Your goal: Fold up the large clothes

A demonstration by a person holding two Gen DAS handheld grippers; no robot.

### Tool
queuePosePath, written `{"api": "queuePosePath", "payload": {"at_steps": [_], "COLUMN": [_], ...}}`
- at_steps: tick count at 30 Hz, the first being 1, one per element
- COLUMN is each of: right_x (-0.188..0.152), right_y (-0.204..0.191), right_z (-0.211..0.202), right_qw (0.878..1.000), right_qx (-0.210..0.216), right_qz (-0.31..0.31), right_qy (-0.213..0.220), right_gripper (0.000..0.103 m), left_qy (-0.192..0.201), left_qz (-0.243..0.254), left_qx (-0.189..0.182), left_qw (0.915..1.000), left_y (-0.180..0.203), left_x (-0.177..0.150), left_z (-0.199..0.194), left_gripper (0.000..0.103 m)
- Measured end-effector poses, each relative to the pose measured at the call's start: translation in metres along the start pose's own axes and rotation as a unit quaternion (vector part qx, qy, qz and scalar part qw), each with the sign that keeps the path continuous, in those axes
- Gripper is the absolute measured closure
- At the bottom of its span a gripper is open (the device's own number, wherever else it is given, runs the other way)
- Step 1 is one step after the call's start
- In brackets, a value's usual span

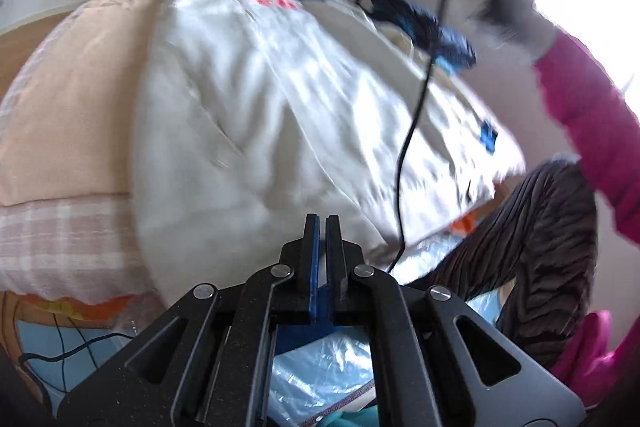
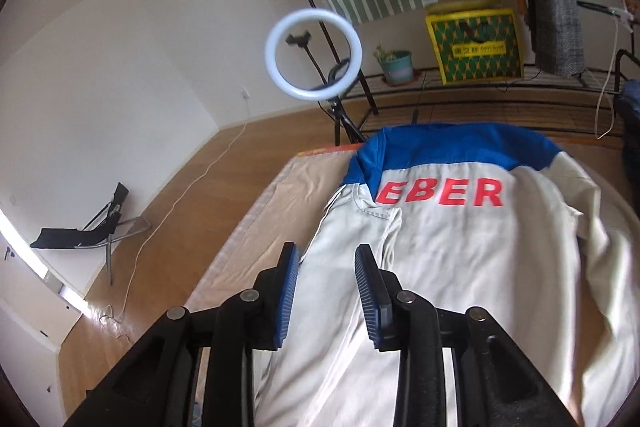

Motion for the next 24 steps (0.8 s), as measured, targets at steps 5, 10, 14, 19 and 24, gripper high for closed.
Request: {"api": "queuePosePath", "payload": {"at_steps": [5,10,14,19,24], "right_x": [-0.029,-0.069,-0.081,-0.071,-0.077], "right_y": [0.018,0.06,0.095,0.128,0.18], "right_z": [-0.074,-0.125,-0.175,-0.238,-0.266], "right_qw": [0.999,0.997,0.991,0.987,0.979], "right_qx": [-0.004,-0.034,-0.05,-0.083,-0.111], "right_qz": [0.031,0.07,0.116,0.116,0.145], "right_qy": [0.024,0.024,0.041,0.076,0.092], "right_gripper": [0.069,0.069,0.06,0.051,0.05], "left_qy": [-0.067,-0.089,-0.063,-0.042,-0.022], "left_qz": [0.022,0.005,0.019,0.037,0.022], "left_qx": [0.032,0.034,-0.004,-0.027,-0.036], "left_qw": [0.997,0.9954,0.9979,0.9981,0.9989], "left_y": [0.003,0.006,0.035,0.066,0.076], "left_x": [-0.02,-0.021,-0.013,-0.005,0.024], "left_z": [0.037,0.041,0.016,-0.011,-0.015], "left_gripper": [0.103,0.103,0.103,0.103,0.103]}}
Point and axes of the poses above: each gripper's, at about its wrist camera, not at the fingertips, and z roughly the way its jaws point, y to its right, x to its top, the point moved 9 cm from there along z, roughly the way its jaws point, and after that the axes turned 7 degrees about z, right-handed, at the moved point
